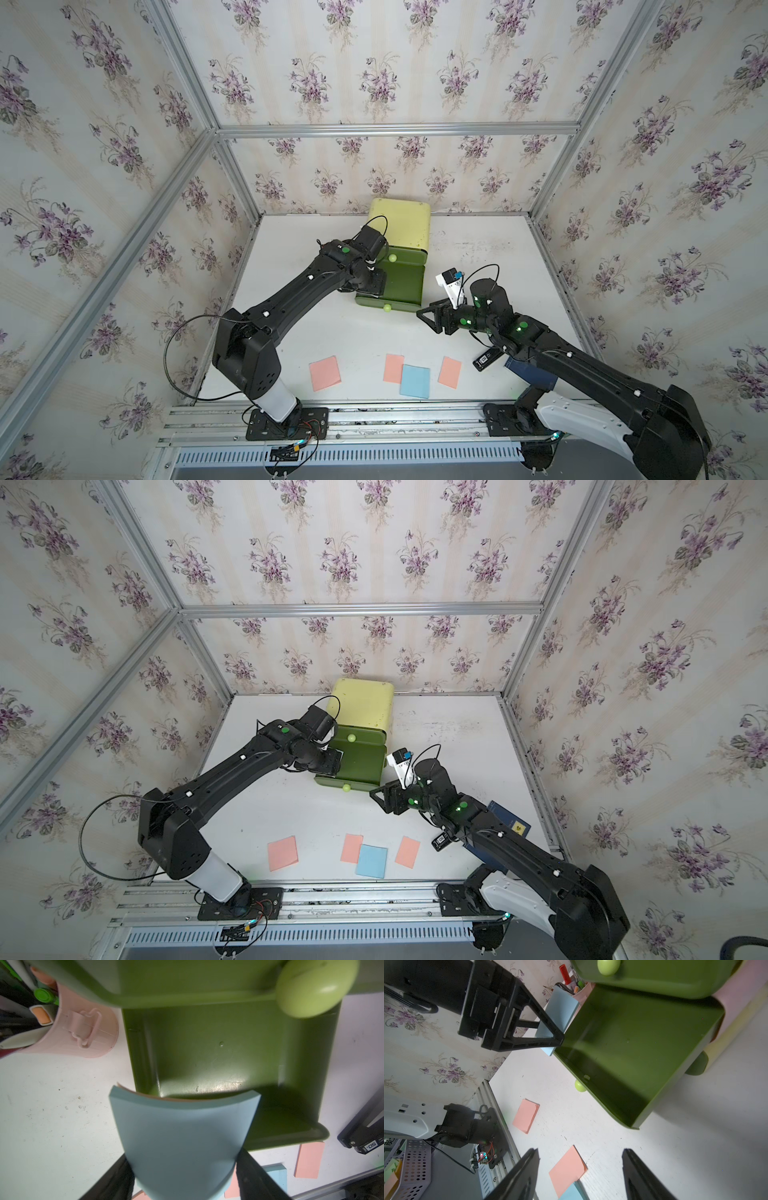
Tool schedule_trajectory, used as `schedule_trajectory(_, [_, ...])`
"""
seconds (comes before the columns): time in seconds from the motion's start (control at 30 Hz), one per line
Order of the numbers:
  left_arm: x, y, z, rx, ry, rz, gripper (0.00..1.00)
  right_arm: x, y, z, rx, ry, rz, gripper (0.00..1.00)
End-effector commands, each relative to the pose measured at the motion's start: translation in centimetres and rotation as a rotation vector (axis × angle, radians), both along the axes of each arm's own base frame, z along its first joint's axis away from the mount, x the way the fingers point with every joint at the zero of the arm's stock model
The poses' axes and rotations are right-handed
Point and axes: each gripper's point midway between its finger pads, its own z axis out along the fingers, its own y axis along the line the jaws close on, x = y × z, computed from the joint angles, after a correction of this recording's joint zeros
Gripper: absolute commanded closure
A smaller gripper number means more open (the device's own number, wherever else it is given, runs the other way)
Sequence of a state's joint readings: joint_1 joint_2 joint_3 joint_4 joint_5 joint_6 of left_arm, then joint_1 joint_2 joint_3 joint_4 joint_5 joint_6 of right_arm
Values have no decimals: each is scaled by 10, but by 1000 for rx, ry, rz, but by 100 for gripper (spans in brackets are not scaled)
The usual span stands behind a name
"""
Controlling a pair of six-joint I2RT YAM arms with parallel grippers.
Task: Please put the sticky notes in the drawer by color
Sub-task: Place the sticky notes in the drawer.
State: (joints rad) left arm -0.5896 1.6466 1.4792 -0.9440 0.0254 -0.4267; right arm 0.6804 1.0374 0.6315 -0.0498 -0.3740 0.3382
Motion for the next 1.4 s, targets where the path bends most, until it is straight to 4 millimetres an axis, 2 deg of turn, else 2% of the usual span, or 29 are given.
schedule_trajectory(0.0, [8,-10,-4,-27,0,-8,28,2,0,-2,-16,-9,-3,32])
schedule_trajectory(0.13, [12,-10,-13,-8,11,2,27,1,-3,-10,-28,0,-6,32])
schedule_trajectory(0.43, [18,-9,-19,11,-2,11,21,3,-5,-11,-45,-10,-17,32])
schedule_trajectory(0.87, [20,-13,-35,-10,-2,18,20,5,-5,-19,-57,1,-23,32])
schedule_trajectory(1.1, [21,-13,-32,-15,-23,32,11,5,-5,-22,-66,12,-27,32])
schedule_trajectory(1.2, [21,-12,-29,-17,-31,31,10,5,-6,-24,-73,21,-32,32])
schedule_trajectory(1.37, [16,-10,-8,-61,-80,39,9,-3,-11,-30,-82,108,-56,32])
